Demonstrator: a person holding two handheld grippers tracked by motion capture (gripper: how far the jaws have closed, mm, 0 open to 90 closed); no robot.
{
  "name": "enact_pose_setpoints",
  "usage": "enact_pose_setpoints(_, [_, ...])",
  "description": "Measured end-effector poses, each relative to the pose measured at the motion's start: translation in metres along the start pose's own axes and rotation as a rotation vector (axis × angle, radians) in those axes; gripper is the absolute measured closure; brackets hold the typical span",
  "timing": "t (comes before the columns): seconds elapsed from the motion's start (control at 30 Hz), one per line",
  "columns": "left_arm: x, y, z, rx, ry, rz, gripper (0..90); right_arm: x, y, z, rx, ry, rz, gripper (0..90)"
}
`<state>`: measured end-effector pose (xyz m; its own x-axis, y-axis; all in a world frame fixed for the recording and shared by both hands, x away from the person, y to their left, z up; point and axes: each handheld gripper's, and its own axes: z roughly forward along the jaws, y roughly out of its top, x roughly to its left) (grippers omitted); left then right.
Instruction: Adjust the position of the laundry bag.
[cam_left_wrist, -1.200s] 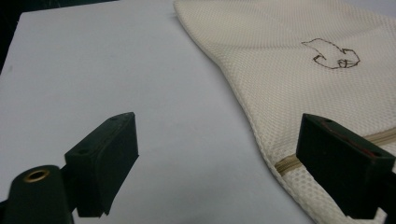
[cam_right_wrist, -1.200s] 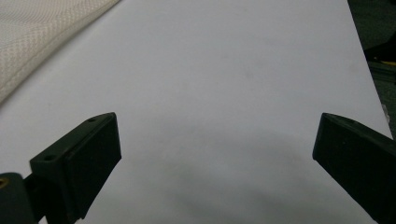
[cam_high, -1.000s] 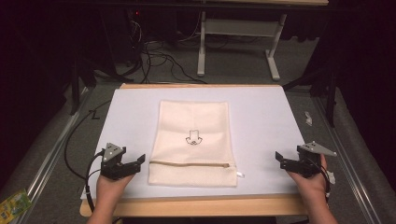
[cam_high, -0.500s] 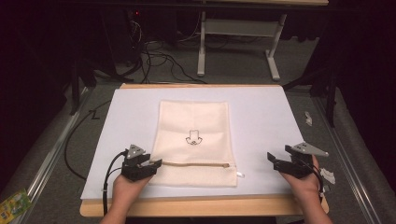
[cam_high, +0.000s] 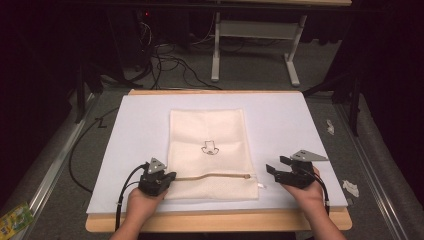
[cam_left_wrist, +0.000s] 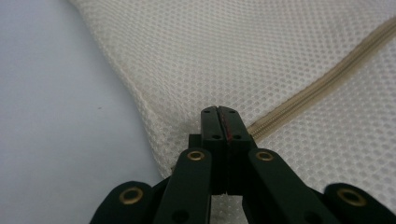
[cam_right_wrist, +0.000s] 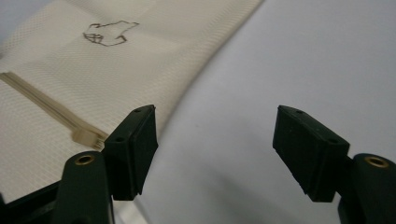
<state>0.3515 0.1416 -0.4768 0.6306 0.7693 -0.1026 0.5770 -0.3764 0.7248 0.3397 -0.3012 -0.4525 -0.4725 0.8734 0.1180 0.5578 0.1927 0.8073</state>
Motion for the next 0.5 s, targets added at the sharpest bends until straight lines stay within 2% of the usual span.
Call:
enact_pose_setpoints(0.03, [-0.003,0.001,0.001,0.002,-0.005,0.013,90.0,0.009,0.009,0.009,0.014,0.008,-0.022,33.6])
enact_pose_setpoints(0.1, [-0.008,0.002,0.001,0.008,-0.007,0.037,90.0,0.013,0.015,0.014,0.017,0.009,-0.03,34.7])
enact_pose_setpoints(0.17, [-0.009,0.002,0.001,0.005,-0.009,0.039,90.0,0.02,0.028,0.031,0.027,0.003,-0.058,38.4])
enact_pose_setpoints(0.2, [-0.009,0.002,0.0,0.007,-0.012,0.043,90.0,0.025,0.039,0.051,0.059,0.006,-0.056,41.0])
enact_pose_setpoints(0.23, [-0.009,0.002,0.0,0.007,-0.012,0.046,90.0,0.025,0.039,0.051,0.059,0.006,-0.056,41.0])
enact_pose_setpoints(0.27, [-0.009,0.001,0.0,0.006,-0.01,0.047,90.0,0.028,0.046,0.069,0.092,-0.012,-0.065,41.5])
enact_pose_setpoints(0.3, [-0.009,0.001,0.0,0.005,-0.008,0.05,90.0,0.028,0.046,0.069,0.092,-0.012,-0.065,41.5])
enact_pose_setpoints(0.33, [-0.009,0.001,0.0,0.006,-0.008,0.052,90.0,0.029,0.049,0.079,0.114,-0.02,-0.063,41.7])
enact_pose_setpoints(0.37, [-0.009,0.001,0.0,0.006,-0.008,0.054,90.0,0.029,0.051,0.089,0.131,-0.029,-0.065,44.6])
enact_pose_setpoints(0.4, [-0.01,0.001,0.0,0.006,-0.009,0.056,90.0,0.03,0.05,0.102,0.167,-0.07,-0.058,51.3])
enact_pose_setpoints(0.43, [-0.01,0.001,0.0,0.006,-0.009,0.056,90.0,0.03,0.05,0.102,0.167,-0.07,-0.058,51.3])
enact_pose_setpoints(0.5, [-0.009,0.001,0.0,0.007,-0.01,0.057,90.0,0.031,0.047,0.11,0.18,-0.081,-0.044,70.8])
